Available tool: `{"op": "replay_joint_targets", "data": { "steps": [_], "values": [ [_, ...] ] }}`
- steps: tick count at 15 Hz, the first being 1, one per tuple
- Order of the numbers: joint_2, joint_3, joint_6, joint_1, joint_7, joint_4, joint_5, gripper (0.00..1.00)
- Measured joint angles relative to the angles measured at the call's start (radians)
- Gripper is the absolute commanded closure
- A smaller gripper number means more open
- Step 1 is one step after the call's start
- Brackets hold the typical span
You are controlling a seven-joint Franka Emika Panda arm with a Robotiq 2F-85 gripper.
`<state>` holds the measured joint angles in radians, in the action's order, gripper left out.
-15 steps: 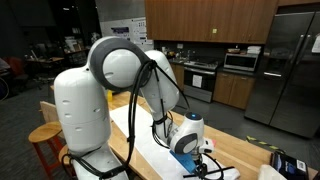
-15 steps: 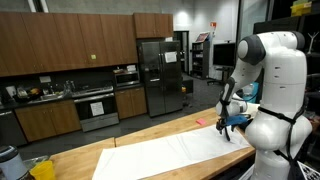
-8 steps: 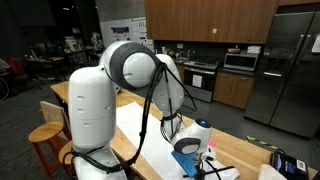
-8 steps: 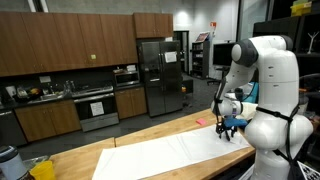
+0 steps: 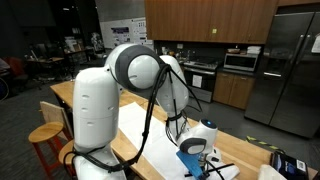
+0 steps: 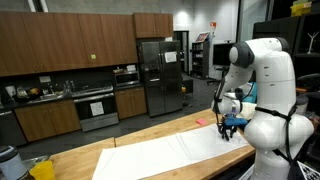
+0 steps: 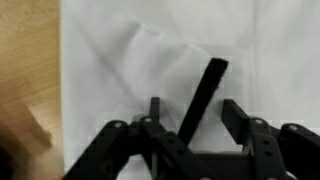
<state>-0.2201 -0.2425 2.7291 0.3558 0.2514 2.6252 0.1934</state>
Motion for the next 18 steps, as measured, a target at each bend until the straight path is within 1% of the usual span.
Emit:
{"op": "replay_joint_targets", "data": {
  "steps": [2,4,5,8,10,11,13,16,17,18],
  "values": [
    [0.000,-0.006,-0.001,0.000,-0.009,-0.009,-0.015,0.81],
    [0.000,-0.012,-0.001,0.000,-0.014,-0.014,-0.031,0.98],
    [0.000,-0.014,-0.001,0.000,-0.020,-0.016,-0.037,1.00],
    [-0.001,-0.016,0.001,-0.004,-0.051,-0.020,-0.073,0.99],
    [0.005,-0.031,0.014,-0.018,-0.093,-0.018,-0.138,0.99],
    [0.016,-0.051,0.028,-0.032,-0.121,-0.013,-0.194,0.99],
    [0.055,-0.126,0.064,-0.074,-0.209,0.005,-0.359,0.99],
    [0.151,-0.320,0.095,-0.151,-0.350,0.028,-0.627,0.99],
    [0.187,-0.375,0.095,-0.155,-0.393,0.029,-0.716,0.98],
    [0.226,-0.417,0.092,-0.146,-0.432,0.029,-0.803,0.94]
  ]
}}
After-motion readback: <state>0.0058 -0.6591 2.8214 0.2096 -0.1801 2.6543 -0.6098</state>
